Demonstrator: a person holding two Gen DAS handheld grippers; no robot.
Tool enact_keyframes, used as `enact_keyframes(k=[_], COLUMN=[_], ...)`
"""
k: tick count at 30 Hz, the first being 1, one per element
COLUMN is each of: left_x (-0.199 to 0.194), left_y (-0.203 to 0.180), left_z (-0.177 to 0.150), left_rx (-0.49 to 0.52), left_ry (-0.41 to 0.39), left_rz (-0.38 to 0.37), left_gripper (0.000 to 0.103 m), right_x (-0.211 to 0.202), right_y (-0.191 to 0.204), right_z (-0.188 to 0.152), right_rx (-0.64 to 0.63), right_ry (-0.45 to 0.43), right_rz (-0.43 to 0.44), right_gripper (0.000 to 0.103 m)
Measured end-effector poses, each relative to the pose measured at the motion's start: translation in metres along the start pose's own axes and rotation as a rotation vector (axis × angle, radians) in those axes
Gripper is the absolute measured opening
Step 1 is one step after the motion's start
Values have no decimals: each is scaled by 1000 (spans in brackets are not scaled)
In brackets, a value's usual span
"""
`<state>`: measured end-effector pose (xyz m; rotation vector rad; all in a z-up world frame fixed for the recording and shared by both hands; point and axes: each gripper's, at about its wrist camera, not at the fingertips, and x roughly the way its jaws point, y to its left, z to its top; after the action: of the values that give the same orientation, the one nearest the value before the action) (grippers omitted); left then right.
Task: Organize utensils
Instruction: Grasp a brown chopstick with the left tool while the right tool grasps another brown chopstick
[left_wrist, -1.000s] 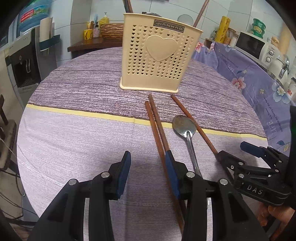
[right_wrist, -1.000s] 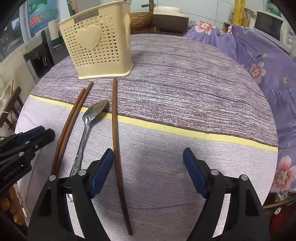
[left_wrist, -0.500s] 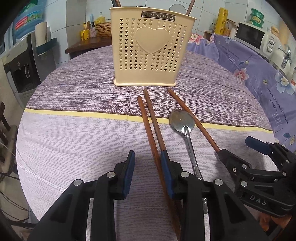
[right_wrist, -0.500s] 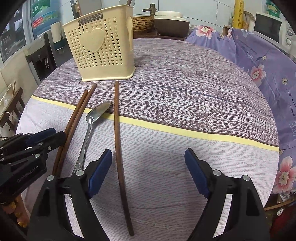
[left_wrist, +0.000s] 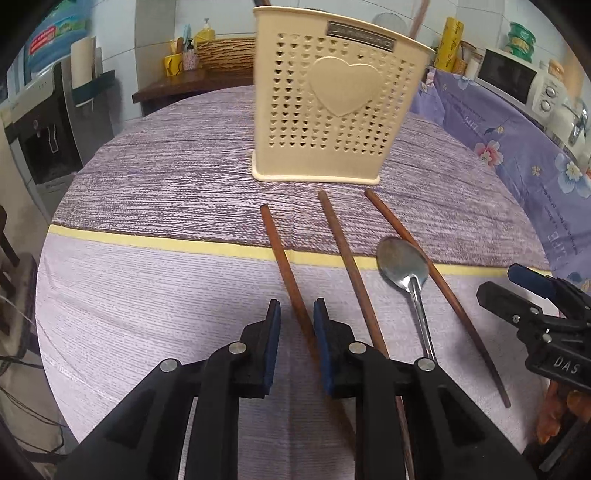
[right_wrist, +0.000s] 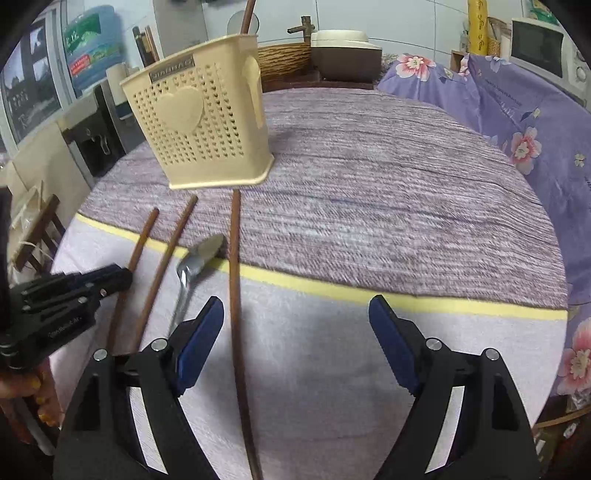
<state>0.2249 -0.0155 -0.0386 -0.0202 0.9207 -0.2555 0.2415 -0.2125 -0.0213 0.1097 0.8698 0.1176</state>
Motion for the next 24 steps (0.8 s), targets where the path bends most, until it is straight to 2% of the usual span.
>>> enact_keyframes(k=[3, 5, 7, 8, 10, 17, 19, 22, 24], left_x=[1, 2, 4, 6, 10, 22, 24, 27, 29], left_y=[5, 6, 5, 5, 5, 5, 3, 2, 2], left_z=[9, 15, 21, 23, 27, 29, 31, 34, 36], left_rx=[-43, -47, -52, -53, -57, -70, -66, -62, -62], left_ry=[-6, -13, -18, -19, -19, -12, -13, -12, -10], left_rz=[-9, 10, 24, 35, 53, 84, 85, 92, 87], left_gripper=[22, 26, 35, 35, 35, 35, 33, 20, 18], right_x=[6, 12, 20, 28, 40, 80, 85, 88, 91], right_y=[10, 18, 25, 29, 36, 54, 56, 57, 59], right_z=[17, 29, 39, 45, 53, 62, 64, 66, 68], right_rx=[-36, -67, -89, -99, -123, -188, -198, -207, -208], right_ry=[-2, -10, -8, 2, 22, 107, 108, 110, 109], right_rz=[46, 56, 65, 66, 68, 48, 35, 36, 37], right_gripper=[80, 79, 71, 68, 55, 39, 32, 30, 29])
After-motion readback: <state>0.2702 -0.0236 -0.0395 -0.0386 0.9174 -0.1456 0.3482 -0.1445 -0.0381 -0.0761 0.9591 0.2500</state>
